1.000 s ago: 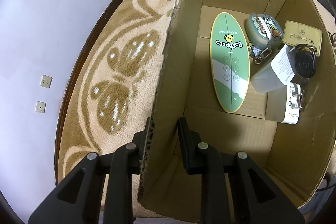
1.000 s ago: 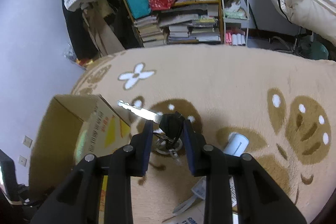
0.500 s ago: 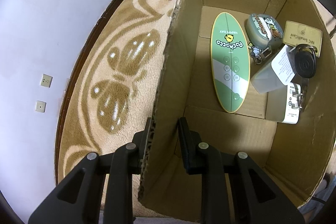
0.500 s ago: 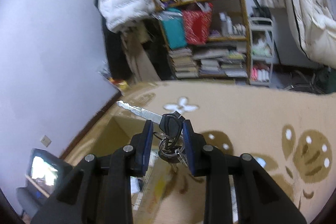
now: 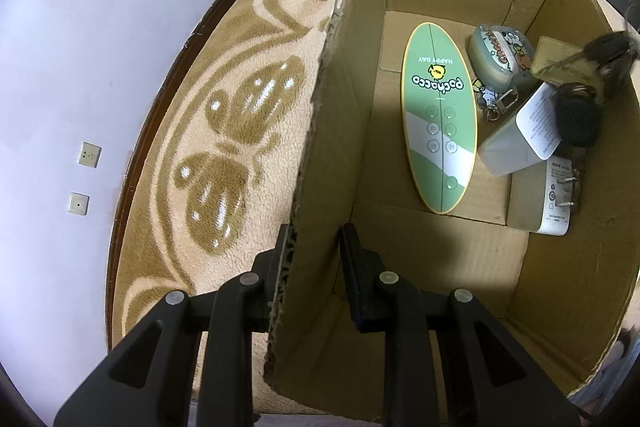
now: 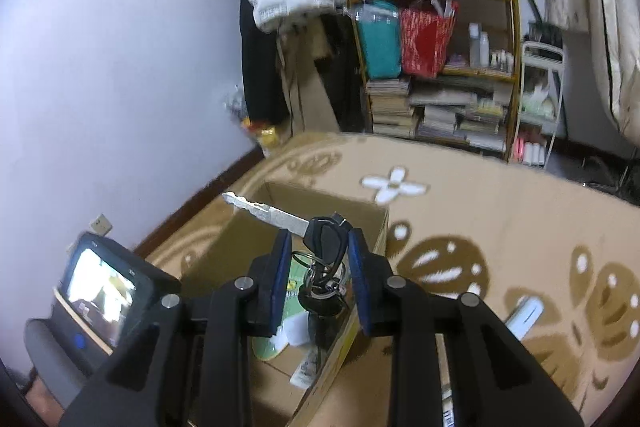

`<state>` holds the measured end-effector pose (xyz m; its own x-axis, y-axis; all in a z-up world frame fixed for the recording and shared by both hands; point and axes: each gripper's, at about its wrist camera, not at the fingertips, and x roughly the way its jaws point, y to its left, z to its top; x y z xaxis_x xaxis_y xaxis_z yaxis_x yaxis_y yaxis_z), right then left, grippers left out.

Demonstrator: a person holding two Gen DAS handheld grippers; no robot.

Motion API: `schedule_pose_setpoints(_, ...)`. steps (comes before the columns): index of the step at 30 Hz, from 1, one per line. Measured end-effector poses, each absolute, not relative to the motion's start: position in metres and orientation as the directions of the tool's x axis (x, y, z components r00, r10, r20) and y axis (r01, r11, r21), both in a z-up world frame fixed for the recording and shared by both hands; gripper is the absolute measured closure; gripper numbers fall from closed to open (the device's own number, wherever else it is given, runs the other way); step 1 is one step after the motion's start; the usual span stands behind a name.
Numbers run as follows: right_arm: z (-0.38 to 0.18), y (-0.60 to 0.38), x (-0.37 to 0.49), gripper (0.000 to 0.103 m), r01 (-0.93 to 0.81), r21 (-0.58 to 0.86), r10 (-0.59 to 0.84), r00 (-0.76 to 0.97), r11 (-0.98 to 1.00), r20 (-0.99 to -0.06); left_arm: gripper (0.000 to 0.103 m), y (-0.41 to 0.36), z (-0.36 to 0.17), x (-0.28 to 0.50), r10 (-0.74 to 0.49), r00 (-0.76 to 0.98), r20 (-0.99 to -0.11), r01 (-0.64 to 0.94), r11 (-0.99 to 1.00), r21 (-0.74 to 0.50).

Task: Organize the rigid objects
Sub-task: 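Carry the key ring into the box and release it with the right gripper, then return the right gripper to the items and grasp the light blue tube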

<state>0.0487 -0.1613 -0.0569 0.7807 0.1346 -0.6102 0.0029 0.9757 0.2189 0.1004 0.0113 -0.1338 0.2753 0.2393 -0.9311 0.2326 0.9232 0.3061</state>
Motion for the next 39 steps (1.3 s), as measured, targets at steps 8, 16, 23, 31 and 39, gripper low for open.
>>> schedule_pose_setpoints(8,-0.072,-0.162,0.053,0.09,0.012,0.209,0.131,0.744,0.978,-0.655,0.08,0.011,-0.134,0.1,0.24,0.276,-0.931,0.233,0.923,0.307)
schedule_pose_setpoints(16,-0.074,-0.168,0.053,0.085,0.025,0.193,0.114,0.729,0.981,-0.675,0.08,0.012,-0.134,0.1,0.24,0.275,-0.931,0.233,0.923,0.306)
schedule_pose_setpoints(23,-0.085,-0.205,0.047,0.049,0.13,0.194,0.046,0.707,0.972,-0.706,0.08,0.012,-0.134,0.101,0.237,0.272,-0.933,0.23,0.925,0.302)
schedule_pose_setpoints(31,-0.109,-0.255,0.049,0.007,0.324,0.175,-0.068,0.618,0.93,-0.783,0.079,0.012,-0.134,0.101,0.238,0.272,-0.933,0.231,0.925,0.303)
schedule_pose_setpoints(39,-0.136,-0.296,0.049,0.003,0.453,0.164,-0.109,0.519,0.876,-0.848,0.079,0.013,-0.135,0.101,0.237,0.27,-0.933,0.231,0.925,0.302)
